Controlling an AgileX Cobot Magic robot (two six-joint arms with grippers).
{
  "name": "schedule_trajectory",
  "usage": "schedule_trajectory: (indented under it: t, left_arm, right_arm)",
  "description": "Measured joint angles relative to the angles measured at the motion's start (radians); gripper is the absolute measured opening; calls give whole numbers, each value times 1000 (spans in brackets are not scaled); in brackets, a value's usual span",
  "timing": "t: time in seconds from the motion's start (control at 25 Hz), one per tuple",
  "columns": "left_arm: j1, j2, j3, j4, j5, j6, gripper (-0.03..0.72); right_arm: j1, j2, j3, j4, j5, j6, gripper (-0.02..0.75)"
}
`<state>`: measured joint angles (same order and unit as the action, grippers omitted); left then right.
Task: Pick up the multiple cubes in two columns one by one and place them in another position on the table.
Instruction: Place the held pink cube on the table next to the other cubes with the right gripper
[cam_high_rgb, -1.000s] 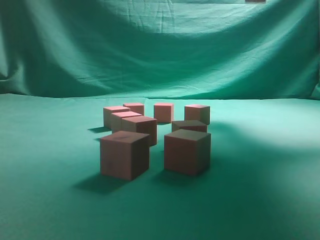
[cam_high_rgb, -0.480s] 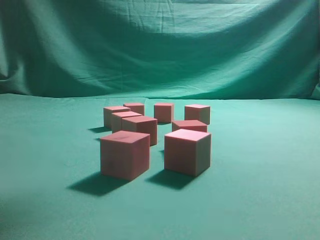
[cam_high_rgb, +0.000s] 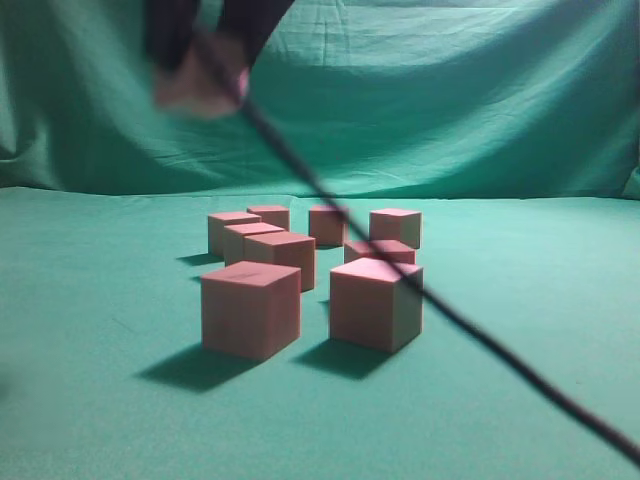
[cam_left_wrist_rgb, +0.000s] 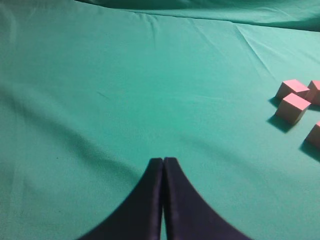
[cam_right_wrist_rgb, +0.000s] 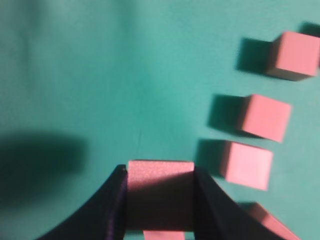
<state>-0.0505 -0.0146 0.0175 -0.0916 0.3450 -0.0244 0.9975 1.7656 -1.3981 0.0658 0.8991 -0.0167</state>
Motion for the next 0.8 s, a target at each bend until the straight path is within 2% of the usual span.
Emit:
schedule_trajectory:
  t: [0.44, 0.8]
  left_arm:
    - [0, 0, 0, 0, 0, 0, 0]
    - [0, 0, 0, 0, 0, 0, 0]
  right_arm:
    - [16, 173, 0, 43, -104, 0, 267]
    - [16, 221, 0, 58, -120, 0, 267]
